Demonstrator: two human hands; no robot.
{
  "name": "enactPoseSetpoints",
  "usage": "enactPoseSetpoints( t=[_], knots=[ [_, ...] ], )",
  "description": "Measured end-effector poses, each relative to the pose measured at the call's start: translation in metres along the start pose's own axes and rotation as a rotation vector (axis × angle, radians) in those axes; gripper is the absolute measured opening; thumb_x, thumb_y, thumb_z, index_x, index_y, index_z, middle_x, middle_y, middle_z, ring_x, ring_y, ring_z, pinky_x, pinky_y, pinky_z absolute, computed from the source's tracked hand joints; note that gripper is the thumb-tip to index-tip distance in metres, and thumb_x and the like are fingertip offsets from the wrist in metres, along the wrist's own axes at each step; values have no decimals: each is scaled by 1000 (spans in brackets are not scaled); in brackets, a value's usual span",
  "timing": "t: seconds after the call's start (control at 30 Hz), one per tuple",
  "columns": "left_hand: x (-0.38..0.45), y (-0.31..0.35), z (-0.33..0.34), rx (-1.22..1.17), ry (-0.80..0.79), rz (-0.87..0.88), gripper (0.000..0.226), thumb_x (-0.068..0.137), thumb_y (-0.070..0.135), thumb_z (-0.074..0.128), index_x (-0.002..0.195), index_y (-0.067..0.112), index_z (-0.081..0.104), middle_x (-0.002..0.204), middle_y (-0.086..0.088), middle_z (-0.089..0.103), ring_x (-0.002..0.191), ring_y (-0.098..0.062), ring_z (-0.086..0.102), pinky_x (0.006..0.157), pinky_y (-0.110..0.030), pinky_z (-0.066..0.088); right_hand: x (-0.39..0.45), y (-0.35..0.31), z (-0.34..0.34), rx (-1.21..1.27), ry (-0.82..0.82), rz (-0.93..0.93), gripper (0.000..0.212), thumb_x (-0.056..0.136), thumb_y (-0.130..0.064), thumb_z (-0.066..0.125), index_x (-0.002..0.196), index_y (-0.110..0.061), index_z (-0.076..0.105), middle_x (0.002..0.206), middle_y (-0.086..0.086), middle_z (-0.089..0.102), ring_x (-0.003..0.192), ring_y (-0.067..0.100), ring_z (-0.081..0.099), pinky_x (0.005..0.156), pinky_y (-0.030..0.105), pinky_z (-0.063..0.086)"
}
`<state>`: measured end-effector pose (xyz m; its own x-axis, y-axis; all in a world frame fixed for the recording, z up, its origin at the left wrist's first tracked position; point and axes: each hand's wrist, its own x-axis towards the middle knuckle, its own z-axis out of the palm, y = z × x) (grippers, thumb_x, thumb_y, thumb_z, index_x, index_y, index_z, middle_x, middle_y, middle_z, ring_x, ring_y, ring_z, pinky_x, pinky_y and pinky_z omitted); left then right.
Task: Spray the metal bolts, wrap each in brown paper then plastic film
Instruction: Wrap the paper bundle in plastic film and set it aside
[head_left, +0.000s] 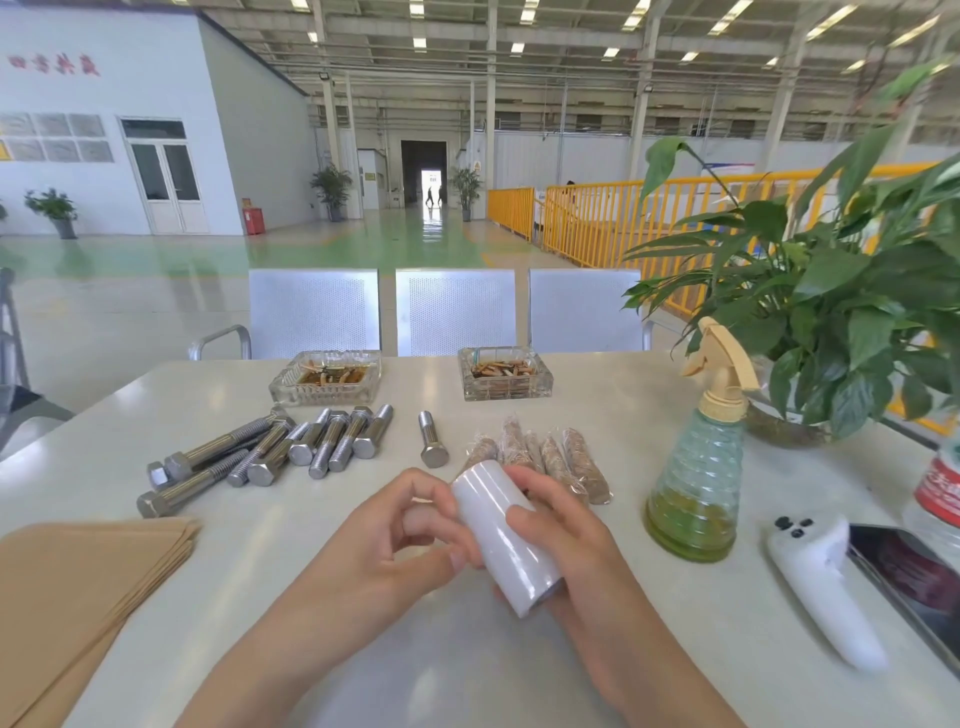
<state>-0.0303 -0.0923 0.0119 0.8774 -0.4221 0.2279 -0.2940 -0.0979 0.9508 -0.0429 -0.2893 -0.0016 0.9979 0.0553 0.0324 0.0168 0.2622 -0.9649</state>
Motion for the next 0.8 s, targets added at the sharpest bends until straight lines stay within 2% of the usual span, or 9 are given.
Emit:
enactPoseSetpoints(
  t=[0.03,0.1,0.2,0.27,0.37,0.47,0.57,0.7,0.8],
  knots=[
    [0,-1,2,88,19,9,27,84,20,75,105,24,59,95,-6,75,102,-24,66,95,-35,47,0,0,2,-32,27,-42,41,76,-37,73,116,-43,72,115,-10,75,105,18,73,80,32,57],
    [0,-2,7,276,69,59,33,78,25,83,106,31,67,91,3,74,97,-11,66,91,-21,45,-1,2,5,-55,54,-88,37,76,-38,71,112,-47,72,111,-14,75,103,11,73,85,32,58],
    [2,-2,13,382,120,125,26,79,21,86,98,34,74,90,10,71,100,-12,64,85,-14,42,0,1,3,8,63,-50,36,77,-35,72,113,-40,74,112,-6,76,101,15,74,84,40,61],
    [3,-2,13,385,84,153,21,81,16,85,92,32,77,90,10,71,101,-14,63,87,-15,42,2,0,1,81,52,2,31,84,-28,74,114,-33,76,116,2,76,104,22,74,74,35,60],
    [2,0,7,367,-12,170,17,85,14,82,91,29,77,97,9,71,105,-15,62,92,-17,42,3,0,-3,187,51,83,32,87,-23,73,119,-25,75,121,8,75,106,28,74,70,35,60],
    [0,1,2,344,-80,202,11,90,13,76,96,22,73,107,4,68,110,-19,62,98,-20,42,3,0,-3,238,-7,104,42,85,-23,75,127,-19,69,118,14,75,93,26,74,65,37,58],
    [0,-3,2,377,-68,251,9,94,14,73,98,20,69,113,2,67,115,-24,60,101,-27,42,4,1,-4,223,-11,81,35,92,-22,67,126,-19,69,116,16,75,87,26,72,63,38,57],
    [-2,-6,4,296,-70,212,9,97,17,68,104,22,67,114,-2,69,119,-27,58,105,-35,40,4,0,-7,245,-42,69,47,84,-25,77,129,-18,67,118,16,74,87,26,72,66,38,57],
    [-2,-5,2,207,-119,200,6,99,19,64,104,17,65,111,-8,69,116,-29,61,106,-42,43,4,0,-12,334,-64,162,48,88,-28,72,131,-9,67,115,17,73,86,25,69,65,37,56]
  ],
)
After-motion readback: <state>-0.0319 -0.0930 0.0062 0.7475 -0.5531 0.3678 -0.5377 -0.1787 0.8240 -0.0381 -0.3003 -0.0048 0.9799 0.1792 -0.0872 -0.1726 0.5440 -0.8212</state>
